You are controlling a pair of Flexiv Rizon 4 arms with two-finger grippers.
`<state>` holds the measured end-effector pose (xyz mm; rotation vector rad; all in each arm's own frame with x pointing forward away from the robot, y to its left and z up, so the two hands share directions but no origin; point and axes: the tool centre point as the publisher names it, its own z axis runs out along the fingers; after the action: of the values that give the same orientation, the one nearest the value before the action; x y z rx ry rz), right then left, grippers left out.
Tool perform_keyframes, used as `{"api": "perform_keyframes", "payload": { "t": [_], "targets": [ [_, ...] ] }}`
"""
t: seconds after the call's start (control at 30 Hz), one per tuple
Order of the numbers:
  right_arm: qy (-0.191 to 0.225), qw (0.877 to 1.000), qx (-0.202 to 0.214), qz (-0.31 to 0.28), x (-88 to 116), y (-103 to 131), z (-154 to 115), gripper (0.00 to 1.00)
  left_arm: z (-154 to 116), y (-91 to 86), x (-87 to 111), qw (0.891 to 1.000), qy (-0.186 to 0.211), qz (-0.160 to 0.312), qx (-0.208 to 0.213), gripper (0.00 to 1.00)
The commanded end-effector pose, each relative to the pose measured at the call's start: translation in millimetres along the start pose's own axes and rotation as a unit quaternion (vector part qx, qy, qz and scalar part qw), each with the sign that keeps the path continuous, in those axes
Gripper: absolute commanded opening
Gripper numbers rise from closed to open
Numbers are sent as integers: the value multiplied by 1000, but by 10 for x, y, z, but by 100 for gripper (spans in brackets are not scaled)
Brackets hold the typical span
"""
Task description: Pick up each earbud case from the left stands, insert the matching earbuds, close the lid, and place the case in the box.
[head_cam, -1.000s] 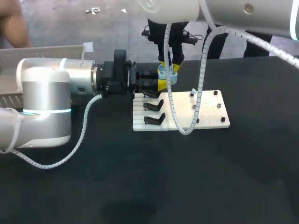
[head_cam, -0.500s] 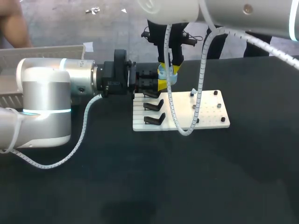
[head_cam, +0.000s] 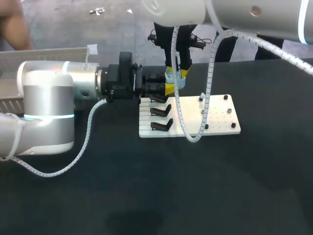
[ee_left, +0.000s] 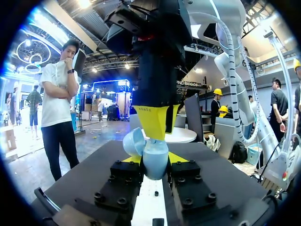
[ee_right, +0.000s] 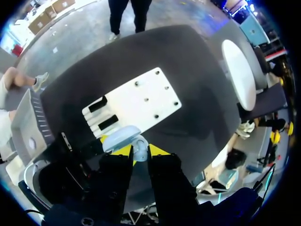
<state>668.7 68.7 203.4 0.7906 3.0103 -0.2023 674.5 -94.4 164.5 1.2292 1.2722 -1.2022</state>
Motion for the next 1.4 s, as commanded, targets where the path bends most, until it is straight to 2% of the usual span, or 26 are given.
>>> {"api": "perform_keyframes", "payload": {
  "t": [0.03, 0.6, 0.73, 1.03, 1.2, 1.27, 1.3, 1.33, 1.4],
  "targets": [
    [2, 1000, 3, 1, -23, 39, 1, 0, 5, -12, 8, 1000, -3, 2, -3, 0],
    [8, 1000, 3, 2, -30, 37, 36, 0, 5, -12, 8, 1000, -3, 2, -3, 0],
    [7, 1000, 1, 4, -30, 33, 27, 26, 5, -12, 8, 1000, -3, 2, -3, 0],
    [6, 1000, -6, -2, 0, 3, 1, 36, 5, -12, 8, 1000, -3, 2, -3, 0],
    [-14, 998, -60, -28, 86, -138, -131, 45, 5, -12, 8, 1000, -3, 2, -3, 0],
    [-18, 995, -90, -39, 117, -227, -158, 80, 5, -12, 8, 1000, -3, 2, -3, 0],
    [-28, 993, -107, -41, 131, -268, -166, 92, 5, -12, 8, 1000, -3, 2, -3, 0],
    [-36, 992, -116, -44, 141, -313, -167, 97, 5, -12, 8, 1000, -3, 2, -3, 0],
    [-50, 987, -145, -44, 146, -398, -169, 100, 5, -12, 8, 1000, -3, 2, -3, 0]
  ]
}}
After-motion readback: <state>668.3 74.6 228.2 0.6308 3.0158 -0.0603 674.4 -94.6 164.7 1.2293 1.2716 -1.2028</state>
